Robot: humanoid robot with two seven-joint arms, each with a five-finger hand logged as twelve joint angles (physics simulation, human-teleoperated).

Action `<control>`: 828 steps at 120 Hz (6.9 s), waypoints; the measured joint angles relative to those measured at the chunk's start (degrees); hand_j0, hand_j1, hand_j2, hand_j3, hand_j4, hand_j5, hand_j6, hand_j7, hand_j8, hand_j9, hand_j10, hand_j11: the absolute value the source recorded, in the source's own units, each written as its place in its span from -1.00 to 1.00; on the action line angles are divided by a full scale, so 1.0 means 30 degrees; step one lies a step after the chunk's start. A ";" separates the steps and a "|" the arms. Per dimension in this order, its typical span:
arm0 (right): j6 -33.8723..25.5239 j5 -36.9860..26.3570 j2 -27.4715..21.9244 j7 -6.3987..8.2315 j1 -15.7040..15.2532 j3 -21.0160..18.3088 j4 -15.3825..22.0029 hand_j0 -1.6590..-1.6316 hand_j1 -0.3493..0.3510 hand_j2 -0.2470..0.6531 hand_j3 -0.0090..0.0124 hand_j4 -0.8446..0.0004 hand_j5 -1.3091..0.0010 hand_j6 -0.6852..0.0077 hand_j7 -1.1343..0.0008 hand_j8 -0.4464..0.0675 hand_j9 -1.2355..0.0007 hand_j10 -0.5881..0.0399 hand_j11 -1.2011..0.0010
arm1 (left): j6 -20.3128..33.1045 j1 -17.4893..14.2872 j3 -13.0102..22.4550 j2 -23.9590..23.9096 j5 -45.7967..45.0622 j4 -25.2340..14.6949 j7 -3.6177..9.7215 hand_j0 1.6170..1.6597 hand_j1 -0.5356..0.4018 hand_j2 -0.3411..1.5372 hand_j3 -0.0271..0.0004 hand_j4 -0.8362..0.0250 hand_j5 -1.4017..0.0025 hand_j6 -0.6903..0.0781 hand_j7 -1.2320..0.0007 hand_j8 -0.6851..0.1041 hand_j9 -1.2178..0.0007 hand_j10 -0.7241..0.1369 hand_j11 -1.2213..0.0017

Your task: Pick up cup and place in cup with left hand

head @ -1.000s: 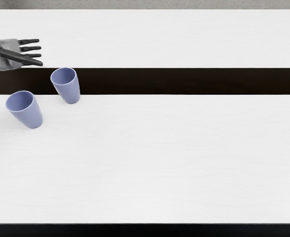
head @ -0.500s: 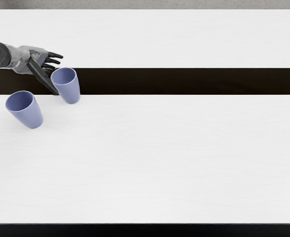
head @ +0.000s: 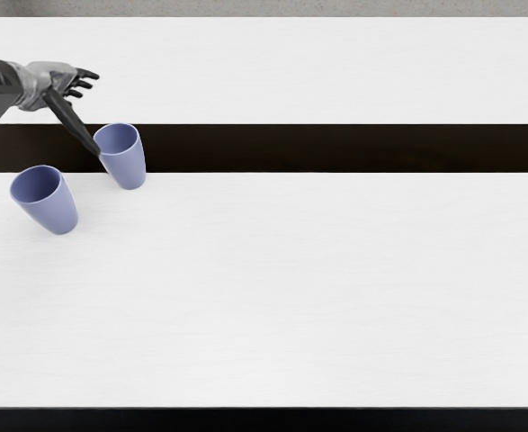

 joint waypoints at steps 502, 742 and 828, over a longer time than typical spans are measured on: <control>0.0000 0.0000 0.0000 0.0000 0.0000 0.0000 0.0000 -0.93 -0.95 -0.46 -0.16 0.96 0.97 0.94 0.96 0.68 0.97 0.83 0.97 | 0.1799 -0.7250 0.5020 0.9100 0.2054 -1.3624 0.0437 0.85 -0.14 -0.54 0.97 -0.06 0.16 -0.01 0.06 0.03 0.05 -0.25 0.05; 0.0000 0.0000 0.0000 0.0000 0.0000 -0.0001 0.0000 -0.93 -0.95 -0.46 -0.16 0.96 0.97 0.94 0.96 0.68 0.97 0.83 0.97 | 0.1733 -0.5892 0.4851 1.1159 0.4136 -1.3595 0.0375 0.86 -0.15 -0.53 0.97 -0.06 0.16 -0.02 0.06 0.03 0.05 -0.26 0.05; 0.0000 0.0000 0.0000 0.0000 0.0000 0.0000 0.0000 -0.93 -0.95 -0.46 -0.16 0.96 0.97 0.94 0.96 0.68 0.97 0.83 0.97 | 0.1746 -0.4903 0.4010 1.0860 0.4133 -1.3604 0.0360 0.85 -0.14 -0.53 0.97 -0.06 0.16 -0.03 0.06 0.02 0.05 -0.27 0.05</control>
